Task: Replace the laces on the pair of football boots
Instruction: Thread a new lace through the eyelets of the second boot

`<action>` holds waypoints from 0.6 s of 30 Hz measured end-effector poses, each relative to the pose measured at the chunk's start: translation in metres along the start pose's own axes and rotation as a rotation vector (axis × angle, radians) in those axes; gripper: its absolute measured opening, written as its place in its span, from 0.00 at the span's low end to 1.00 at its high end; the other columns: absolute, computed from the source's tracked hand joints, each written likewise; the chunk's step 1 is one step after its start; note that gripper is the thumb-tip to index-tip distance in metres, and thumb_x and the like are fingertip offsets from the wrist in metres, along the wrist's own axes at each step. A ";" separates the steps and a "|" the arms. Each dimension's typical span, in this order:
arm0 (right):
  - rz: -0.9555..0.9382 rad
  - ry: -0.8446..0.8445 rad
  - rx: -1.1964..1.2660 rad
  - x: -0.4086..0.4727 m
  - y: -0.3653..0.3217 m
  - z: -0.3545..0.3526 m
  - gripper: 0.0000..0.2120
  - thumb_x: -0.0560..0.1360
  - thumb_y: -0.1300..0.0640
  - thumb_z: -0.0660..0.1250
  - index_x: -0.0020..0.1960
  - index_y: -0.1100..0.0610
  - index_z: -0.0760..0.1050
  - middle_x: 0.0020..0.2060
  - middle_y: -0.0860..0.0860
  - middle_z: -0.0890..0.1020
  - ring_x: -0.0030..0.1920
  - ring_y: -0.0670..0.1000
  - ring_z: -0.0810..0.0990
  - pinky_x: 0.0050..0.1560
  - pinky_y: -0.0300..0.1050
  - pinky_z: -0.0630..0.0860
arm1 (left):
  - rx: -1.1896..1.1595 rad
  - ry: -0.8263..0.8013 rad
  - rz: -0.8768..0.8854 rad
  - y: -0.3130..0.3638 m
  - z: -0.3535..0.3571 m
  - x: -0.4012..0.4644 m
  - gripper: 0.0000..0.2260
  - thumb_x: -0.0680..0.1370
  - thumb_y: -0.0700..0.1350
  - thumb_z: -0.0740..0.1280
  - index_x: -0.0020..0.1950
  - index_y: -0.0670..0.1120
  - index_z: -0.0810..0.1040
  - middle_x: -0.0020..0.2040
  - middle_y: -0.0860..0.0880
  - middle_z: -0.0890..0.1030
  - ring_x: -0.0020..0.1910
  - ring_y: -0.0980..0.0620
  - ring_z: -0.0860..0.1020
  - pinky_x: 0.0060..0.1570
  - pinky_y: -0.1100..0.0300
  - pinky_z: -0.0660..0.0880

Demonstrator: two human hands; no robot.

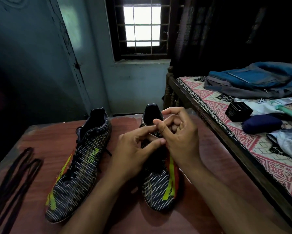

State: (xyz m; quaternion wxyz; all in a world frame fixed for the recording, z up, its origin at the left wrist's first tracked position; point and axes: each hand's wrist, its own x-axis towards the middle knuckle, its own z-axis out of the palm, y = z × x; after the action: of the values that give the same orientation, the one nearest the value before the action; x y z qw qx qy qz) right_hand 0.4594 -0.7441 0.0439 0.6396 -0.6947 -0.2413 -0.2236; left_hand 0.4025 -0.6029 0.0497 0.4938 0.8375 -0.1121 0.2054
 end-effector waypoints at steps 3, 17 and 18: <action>0.005 -0.012 0.023 0.001 0.000 -0.001 0.12 0.75 0.58 0.76 0.55 0.52 0.76 0.36 0.46 0.81 0.35 0.46 0.81 0.36 0.43 0.79 | 0.024 0.056 -0.010 -0.008 -0.004 0.003 0.15 0.75 0.45 0.77 0.59 0.61 0.83 0.45 0.59 0.87 0.46 0.59 0.84 0.48 0.53 0.81; 0.104 -0.428 -0.073 0.024 0.038 -0.027 0.18 0.72 0.69 0.70 0.53 0.49 0.84 0.55 0.48 0.81 0.44 0.57 0.79 0.44 0.49 0.78 | 0.122 0.322 0.087 -0.012 -0.004 0.005 0.06 0.78 0.40 0.66 0.47 0.49 0.81 0.46 0.56 0.82 0.48 0.55 0.81 0.47 0.58 0.78; 0.115 -0.439 -0.040 0.022 0.038 -0.024 0.16 0.72 0.68 0.71 0.52 0.49 0.83 0.55 0.49 0.81 0.46 0.57 0.80 0.47 0.52 0.79 | 0.116 0.338 0.093 -0.010 -0.005 0.004 0.07 0.79 0.38 0.65 0.48 0.48 0.81 0.46 0.56 0.82 0.47 0.55 0.81 0.47 0.59 0.78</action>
State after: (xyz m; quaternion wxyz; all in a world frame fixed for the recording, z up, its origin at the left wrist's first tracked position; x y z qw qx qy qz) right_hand 0.5005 -0.7699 0.0295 0.5694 -0.7519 -0.3303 -0.0349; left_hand 0.4095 -0.5937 0.0456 0.4465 0.8121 -0.0542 0.3717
